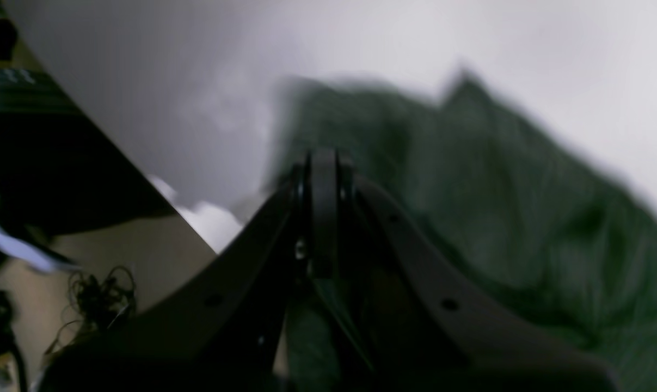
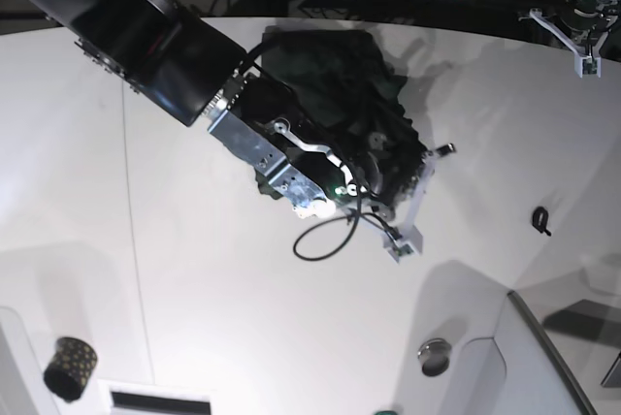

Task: Layout the t-shirt on the table in an organized manner, then fold the t-shirt properly
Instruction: 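Press and tuck the folded bundle with the right gripper, then grasp the bundle's edges with both grippers and spread it flat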

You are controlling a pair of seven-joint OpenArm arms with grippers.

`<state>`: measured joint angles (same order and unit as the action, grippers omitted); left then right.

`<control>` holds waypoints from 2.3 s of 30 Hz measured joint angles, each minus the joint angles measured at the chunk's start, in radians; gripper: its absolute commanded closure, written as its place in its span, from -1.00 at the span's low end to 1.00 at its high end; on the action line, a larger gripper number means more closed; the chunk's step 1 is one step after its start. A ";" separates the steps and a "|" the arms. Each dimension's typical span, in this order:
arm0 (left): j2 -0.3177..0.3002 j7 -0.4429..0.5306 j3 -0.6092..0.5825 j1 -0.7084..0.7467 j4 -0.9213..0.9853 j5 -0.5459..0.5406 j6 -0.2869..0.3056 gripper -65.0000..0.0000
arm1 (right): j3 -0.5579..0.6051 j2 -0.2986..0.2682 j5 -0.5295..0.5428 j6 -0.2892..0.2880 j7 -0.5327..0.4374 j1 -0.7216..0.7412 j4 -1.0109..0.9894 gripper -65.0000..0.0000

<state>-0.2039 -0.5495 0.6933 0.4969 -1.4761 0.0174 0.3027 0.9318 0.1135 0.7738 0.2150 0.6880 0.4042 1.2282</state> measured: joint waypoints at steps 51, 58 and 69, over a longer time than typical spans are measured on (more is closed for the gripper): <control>0.067 -0.001 -0.263 -0.073 -0.225 -0.279 0.005 1.00 | -0.125 -0.365 -0.002 0.057 0.174 -0.022 0.245 0.98; 0.148 -0.007 -0.447 -0.278 -0.110 -0.281 -0.012 1.00 | -0.122 -0.379 0.001 0.057 0.173 -0.084 0.249 0.98; 0.171 0.043 -0.522 -0.447 0.192 -0.281 -0.071 1.00 | -0.123 -0.385 0.005 0.055 0.055 -0.101 0.073 0.98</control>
<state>-0.0334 -0.5060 0.1715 0.0502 -1.2839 -0.2638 0.2317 0.8085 -0.2718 0.7784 0.2695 0.7425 0.3027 1.3014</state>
